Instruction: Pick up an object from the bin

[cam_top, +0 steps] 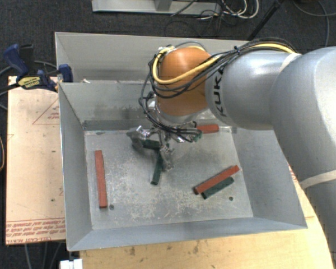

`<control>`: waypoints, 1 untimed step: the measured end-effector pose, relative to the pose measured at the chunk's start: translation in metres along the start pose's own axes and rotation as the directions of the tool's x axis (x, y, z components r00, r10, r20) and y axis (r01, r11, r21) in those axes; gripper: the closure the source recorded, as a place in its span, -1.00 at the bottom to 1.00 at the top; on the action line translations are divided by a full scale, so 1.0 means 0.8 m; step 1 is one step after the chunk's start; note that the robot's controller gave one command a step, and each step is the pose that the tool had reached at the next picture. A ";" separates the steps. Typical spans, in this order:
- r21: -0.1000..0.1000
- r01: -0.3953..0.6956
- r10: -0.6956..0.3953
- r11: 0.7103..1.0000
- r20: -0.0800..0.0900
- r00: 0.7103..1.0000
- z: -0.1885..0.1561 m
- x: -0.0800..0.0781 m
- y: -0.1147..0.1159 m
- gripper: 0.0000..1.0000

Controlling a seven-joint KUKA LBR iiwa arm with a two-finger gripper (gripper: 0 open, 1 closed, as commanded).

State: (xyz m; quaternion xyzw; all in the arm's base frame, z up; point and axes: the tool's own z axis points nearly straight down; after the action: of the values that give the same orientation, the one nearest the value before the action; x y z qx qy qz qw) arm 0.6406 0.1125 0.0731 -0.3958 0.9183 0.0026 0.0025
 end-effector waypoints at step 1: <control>0.005 -0.010 0.010 1.000 0.004 1.000 -0.003 0.002 -0.007 1.00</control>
Offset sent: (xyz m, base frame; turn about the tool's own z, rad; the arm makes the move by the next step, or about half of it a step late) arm 0.0000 0.0000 0.0000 0.0000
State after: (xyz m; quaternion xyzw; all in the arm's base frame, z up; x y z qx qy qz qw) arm 0.6433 0.1073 0.0759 -0.3913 0.9202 0.0009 0.0054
